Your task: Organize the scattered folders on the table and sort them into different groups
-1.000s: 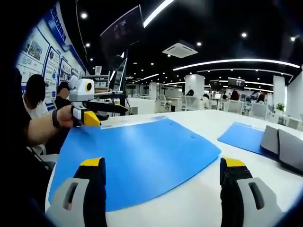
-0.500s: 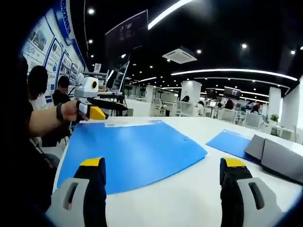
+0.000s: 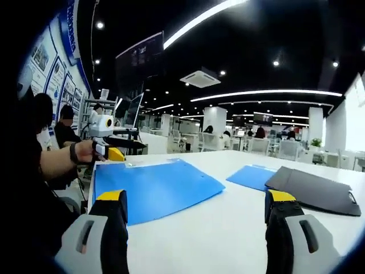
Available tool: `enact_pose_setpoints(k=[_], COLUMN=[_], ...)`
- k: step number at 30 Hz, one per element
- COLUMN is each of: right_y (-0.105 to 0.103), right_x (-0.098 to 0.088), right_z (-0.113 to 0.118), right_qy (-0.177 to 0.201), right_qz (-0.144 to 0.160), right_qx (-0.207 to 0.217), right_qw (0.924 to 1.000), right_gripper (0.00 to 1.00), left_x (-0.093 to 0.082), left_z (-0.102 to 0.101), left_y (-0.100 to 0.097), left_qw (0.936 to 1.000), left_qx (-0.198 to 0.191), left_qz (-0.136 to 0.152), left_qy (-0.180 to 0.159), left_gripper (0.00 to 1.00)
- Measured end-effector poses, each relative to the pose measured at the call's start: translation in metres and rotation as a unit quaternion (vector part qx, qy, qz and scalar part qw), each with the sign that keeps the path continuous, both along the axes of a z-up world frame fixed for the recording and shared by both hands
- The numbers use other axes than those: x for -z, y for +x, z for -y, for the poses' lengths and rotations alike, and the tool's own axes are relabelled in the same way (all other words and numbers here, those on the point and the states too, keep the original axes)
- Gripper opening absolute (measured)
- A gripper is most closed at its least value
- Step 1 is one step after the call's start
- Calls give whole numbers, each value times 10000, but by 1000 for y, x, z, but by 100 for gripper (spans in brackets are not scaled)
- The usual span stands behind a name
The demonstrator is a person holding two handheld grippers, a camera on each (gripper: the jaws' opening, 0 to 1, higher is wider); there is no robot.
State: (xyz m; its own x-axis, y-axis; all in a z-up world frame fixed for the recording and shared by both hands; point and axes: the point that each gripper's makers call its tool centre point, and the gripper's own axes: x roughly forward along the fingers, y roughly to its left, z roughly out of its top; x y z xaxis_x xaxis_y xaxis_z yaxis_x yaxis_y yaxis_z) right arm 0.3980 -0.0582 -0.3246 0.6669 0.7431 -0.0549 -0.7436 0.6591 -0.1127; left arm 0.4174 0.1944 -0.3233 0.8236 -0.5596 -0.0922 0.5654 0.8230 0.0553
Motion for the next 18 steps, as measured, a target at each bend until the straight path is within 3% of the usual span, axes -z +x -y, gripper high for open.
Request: enact_pose_setpoints(k=[9,18], right_y=[-16,-9], right_x=[-4,-19], right_z=[31,63], right_qy=[-157,2], right_qz=[76,192], right_qx=[323,565], right_qw=[9993,9982], right_gripper=[98,98], left_x=[-11,-19], left_z=[9,14], left_y=[-8,-12], left_qw=[9998,9997], left_qx=[102,157], left_qz=[125,154], left_qy=[120,131], left_gripper=[98,98])
